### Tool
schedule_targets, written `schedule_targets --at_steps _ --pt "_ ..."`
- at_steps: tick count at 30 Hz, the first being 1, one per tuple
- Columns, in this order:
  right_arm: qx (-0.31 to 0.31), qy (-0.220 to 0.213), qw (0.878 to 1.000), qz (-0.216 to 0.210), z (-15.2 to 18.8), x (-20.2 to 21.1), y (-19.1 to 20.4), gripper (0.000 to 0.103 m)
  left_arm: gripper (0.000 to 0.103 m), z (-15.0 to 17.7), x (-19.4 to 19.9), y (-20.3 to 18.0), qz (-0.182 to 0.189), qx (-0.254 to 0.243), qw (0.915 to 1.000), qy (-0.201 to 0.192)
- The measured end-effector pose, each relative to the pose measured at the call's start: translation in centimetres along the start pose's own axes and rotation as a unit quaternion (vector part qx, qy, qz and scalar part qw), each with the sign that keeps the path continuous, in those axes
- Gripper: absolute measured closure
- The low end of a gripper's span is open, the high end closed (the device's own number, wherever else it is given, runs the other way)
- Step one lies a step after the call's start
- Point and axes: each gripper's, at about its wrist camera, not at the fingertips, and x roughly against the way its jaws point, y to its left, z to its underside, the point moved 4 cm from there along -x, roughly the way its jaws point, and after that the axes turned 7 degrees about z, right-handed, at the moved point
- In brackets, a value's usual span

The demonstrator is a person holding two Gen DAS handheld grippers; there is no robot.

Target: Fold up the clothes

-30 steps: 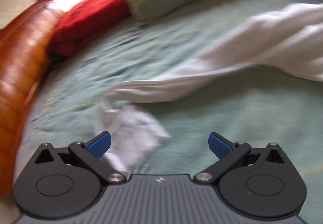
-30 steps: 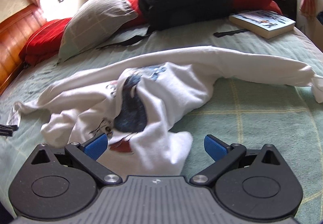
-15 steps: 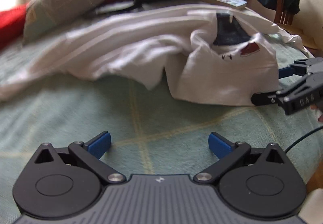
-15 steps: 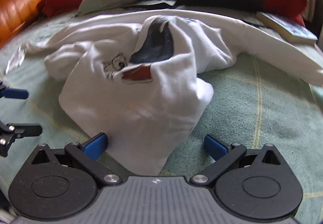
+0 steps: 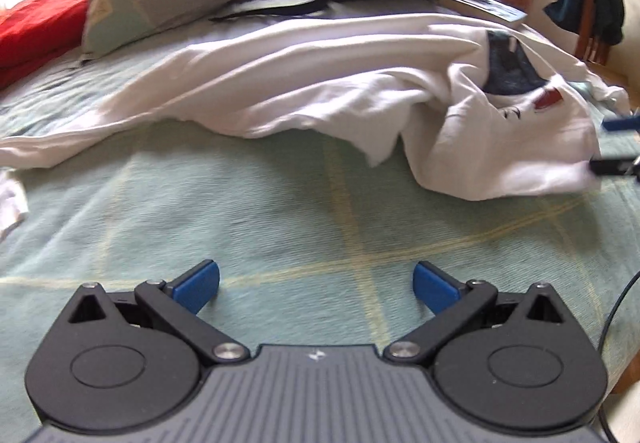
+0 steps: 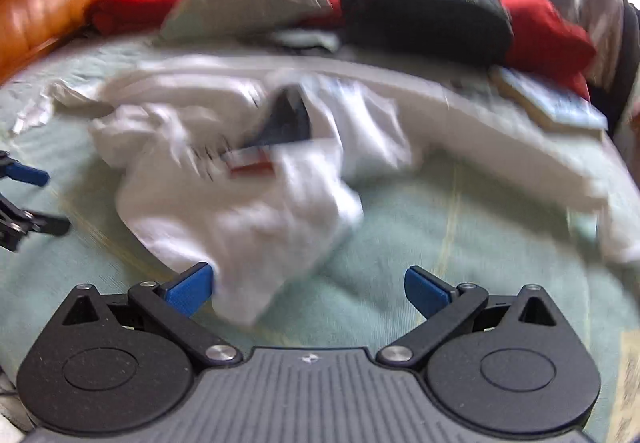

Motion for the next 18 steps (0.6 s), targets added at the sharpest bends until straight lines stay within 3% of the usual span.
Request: schedule_targets --at_steps 2,6,12,18 --pt "0.029 -0.033 0.999 -0.006 -1.6 1.1 1.4 0.0 0.001 0.2 0.9 0.4 -0.01 0.003 0.9999 -0.006" --pt "0.083 -0.07 0.992 -0.067 -4.3 1.6 5.7 0.0 0.001 0.7 2.4 1.4 -0.032 0.012 0.9993 -0.016" --pt "0.126 -0.041 0.972 -0.193 -6.4 -1.2 14.0 0.0 0.001 1.9 4.5 3.9 -0.068 0.029 0.997 -0.023" --pt "0.123 0.014 0.951 -0.282 -6.7 -3.8 20.4 0.0 0.001 3.0 6.4 6.5 -0.103 0.042 0.9935 -0.026"
